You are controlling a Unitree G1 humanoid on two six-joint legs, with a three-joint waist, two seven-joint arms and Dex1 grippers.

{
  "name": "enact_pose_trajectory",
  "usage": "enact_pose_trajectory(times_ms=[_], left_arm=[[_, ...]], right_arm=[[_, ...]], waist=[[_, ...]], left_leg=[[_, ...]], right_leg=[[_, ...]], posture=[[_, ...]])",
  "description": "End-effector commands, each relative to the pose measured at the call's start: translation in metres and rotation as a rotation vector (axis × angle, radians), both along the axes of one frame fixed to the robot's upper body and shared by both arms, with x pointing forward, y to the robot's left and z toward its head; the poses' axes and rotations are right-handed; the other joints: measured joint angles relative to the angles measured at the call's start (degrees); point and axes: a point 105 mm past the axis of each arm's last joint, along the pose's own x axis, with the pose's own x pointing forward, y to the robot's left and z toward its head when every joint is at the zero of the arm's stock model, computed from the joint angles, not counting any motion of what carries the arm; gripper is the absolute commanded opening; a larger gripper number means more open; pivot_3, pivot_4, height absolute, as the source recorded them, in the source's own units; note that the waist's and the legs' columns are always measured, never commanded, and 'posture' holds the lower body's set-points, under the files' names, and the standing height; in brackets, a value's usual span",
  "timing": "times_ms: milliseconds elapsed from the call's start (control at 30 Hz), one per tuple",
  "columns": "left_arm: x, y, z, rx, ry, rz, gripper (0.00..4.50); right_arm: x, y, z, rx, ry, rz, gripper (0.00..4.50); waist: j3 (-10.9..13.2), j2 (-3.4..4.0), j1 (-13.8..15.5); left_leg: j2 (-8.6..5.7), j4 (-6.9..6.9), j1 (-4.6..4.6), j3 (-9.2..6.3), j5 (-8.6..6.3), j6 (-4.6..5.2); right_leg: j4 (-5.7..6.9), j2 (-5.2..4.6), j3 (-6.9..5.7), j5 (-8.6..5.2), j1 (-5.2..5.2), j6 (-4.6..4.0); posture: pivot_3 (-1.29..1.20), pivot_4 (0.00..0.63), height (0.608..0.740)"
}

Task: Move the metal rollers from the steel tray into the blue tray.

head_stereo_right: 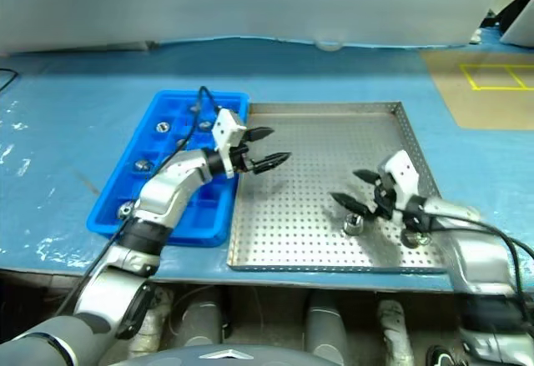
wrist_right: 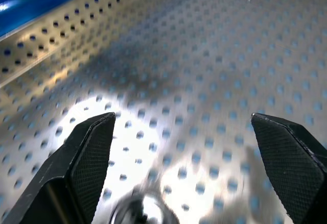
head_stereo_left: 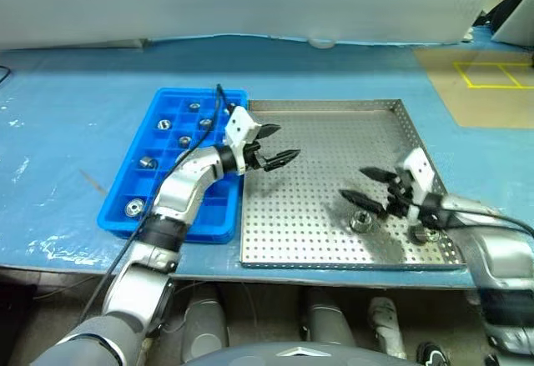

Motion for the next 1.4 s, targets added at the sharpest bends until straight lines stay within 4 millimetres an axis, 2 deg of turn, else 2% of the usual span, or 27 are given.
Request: enact_pose_trajectory(times_ms=[33, 100, 167, 367, 433, 633, 733, 900, 967, 1133, 1267, 1400], left_arm=[[-0.001, -0.012, 0.009, -0.015, -0.061, -0.05, 4.23], [0.0, -0.016, 0.006, -0.01, -0.078, -0.055, 4.25], [0.001, -0.017, 0.003, -0.007, -0.078, -0.054, 4.25], [0.005, -0.004, -0.001, 0.015, -0.101, 0.024, 4.25], [0.01, 0.006, 0.003, -0.001, -0.116, 0.084, 4.25], [0.028, 0.053, 0.031, -0.13, -0.153, 0.372, 4.25], [0.03, 0.079, 0.039, -0.175, -0.152, 0.527, 4.25], [0.021, 0.121, 0.033, -0.183, -0.145, 0.753, 4.25], [0.011, 0.141, 0.031, -0.178, -0.16, 0.859, 4.25], [-0.01, 0.175, 0.025, -0.178, -0.163, 1.058, 4.25], [-0.024, 0.189, 0.018, -0.169, -0.143, 1.124, 4.25], [-0.029, 0.194, 0.009, -0.157, -0.117, 1.162, 4.25]], right_arm=[[-0.011, 0.006, 0.007, -0.022, -0.003, 0.014, 4.5], [-0.013, 0.008, -0.007, -0.052, 0.034, 0.011, 4.09], [-0.012, 0.011, -0.012, -0.065, 0.045, 0.014, 3.56], [0.003, 0.018, -0.002, -0.078, 0.004, 0.055, 1.56], [0.013, 0.02, 0.006, -0.072, -0.031, 0.067, 1.56], [0.048, 0.049, 0.058, 0.11, -0.172, 0.164, 1.56], [0.063, 0.067, 0.07, 0.154, -0.202, 0.226, 1.56], [0.08, 0.105, 0.078, 0.199, -0.216, 0.363, 1.56], [0.088, 0.13, 0.083, 0.226, -0.231, 0.436, 1.56], [0.104, 0.185, 0.089, 0.258, -0.278, 0.52, 1.56], [0.107, 0.211, 0.086, 0.267, -0.271, 0.575, 1.56], [0.107, 0.22, 0.075, 0.232, -0.264, 0.612, 1.56]], waist=[[0.0, 0.0, -0.9], [0.0, -0.02, -1.8], [0.0, -0.02, -2.0], [0.0, -0.02, -1.7], [0.0, -0.03, -1.6], [0.0, -0.03, -1.3], [0.0, -0.03, 0.1], [0.0, -0.04, 2.9], [0.0, -0.06, 3.8], [0.0, -0.07, 6.2], [0.0, -0.08, 8.6], [0.0, -0.08, 10.9]], left_leg=[[0.0, 0.02, 0.01, 0.03, 0.0, 0.0], [0.0, 0.03, 0.01, 0.03, 0.0, 0.0], [0.01, 0.04, 0.03, 0.03, 0.0, 0.0], [-0.01, 0.09, -0.06, 0.03, -0.01, 0.02], [0.0, 0.07, -0.08, 0.02, -0.01, 0.02], [0.03, 0.04, -0.11, 0.01, -0.01, 0.03], [0.04, 0.05, -0.1, -0.01, -0.01, 0.04], [0.11, 0.04, -0.19, -0.05, 0.0, 0.03], [0.11, 0.08, -0.3, -0.08, 0.0, 0.03], [0.19, 0.1, -0.42, -0.19, 0.02, -0.02], [0.18, 0.09, -0.49, -0.29, 0.02, -0.04], [0.17, 0.08, -0.54, -0.46, 0.06, -0.12]], right_leg=[[-0.01, 0.0, 0.04, -0.04, -0.01, 0.07], [0.0, 0.0, 0.04, -0.06, -0.01, 0.12], [0.0, 0.01, 0.03, -0.06, -0.02, 0.13], [0.0, -0.01, 0.04, -0.05, -0.05, 0.13], [0.0, -0.01, 0.01, 0.09, -0.05, -0.11], [0.06, 0.0, -0.04, 0.22, -0.11, -0.32], [0.09, -0.01, -0.09, 0.23, -0.1, -0.34], [0.12, 0.0, -0.23, 0.22, -0.1, -0.39], [0.12, -0.01, -0.27, 0.23, -0.15, -0.39], [0.22, 0.0, -0.44, 0.22, -0.22, -0.42], [0.19, -0.02, -0.53, 0.2, -0.19, -0.45], [0.2, -0.03, -0.65, 0.19, -0.17, -0.46]], posture=[[-0.37, 0.15, 0.74], [-0.37, 0.15, 0.74], [-0.36, 0.15, 0.74], [-0.28, 0.15, 0.74], [-0.25, 0.15, 0.74], [-0.09, 0.15, 0.74], [-0.02, 0.15, 0.74], [0.17, 0.15, 0.74], [0.23, 0.15, 0.74], [0.37, 0.15, 0.74], [0.45, 0.15, 0.74], [0.46, 0.15, 0.74]])
